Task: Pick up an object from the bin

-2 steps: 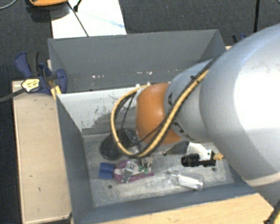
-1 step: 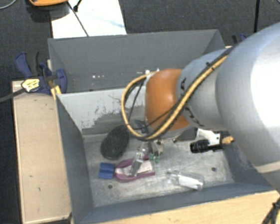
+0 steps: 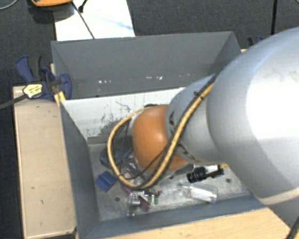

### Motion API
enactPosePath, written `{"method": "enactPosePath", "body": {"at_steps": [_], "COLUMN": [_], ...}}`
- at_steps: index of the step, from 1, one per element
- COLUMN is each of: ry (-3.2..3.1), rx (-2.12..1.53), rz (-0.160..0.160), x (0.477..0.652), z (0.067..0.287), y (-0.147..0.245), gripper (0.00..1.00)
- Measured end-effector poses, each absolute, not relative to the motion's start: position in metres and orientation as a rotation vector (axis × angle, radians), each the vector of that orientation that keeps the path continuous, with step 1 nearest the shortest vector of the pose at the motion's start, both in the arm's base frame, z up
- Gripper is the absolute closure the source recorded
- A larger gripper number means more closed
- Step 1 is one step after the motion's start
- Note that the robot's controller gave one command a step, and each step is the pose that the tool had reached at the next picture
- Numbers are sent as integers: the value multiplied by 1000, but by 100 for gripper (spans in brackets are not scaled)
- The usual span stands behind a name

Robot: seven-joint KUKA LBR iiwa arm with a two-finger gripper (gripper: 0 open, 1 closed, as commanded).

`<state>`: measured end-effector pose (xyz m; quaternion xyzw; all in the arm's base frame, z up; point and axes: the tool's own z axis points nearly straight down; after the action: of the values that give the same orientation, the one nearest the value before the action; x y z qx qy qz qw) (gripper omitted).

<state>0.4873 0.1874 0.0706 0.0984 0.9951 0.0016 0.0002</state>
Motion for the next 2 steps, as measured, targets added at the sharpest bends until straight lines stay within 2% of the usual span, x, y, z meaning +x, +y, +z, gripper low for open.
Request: {"method": "enactPosePath", "body": {"at_steps": [1,2], "ry": [3124,3116], "rx": [319,312], "rz": [3,7], "x": [489,498], "z": [70,244], "y": [185,177], "gripper": [100,100]}}
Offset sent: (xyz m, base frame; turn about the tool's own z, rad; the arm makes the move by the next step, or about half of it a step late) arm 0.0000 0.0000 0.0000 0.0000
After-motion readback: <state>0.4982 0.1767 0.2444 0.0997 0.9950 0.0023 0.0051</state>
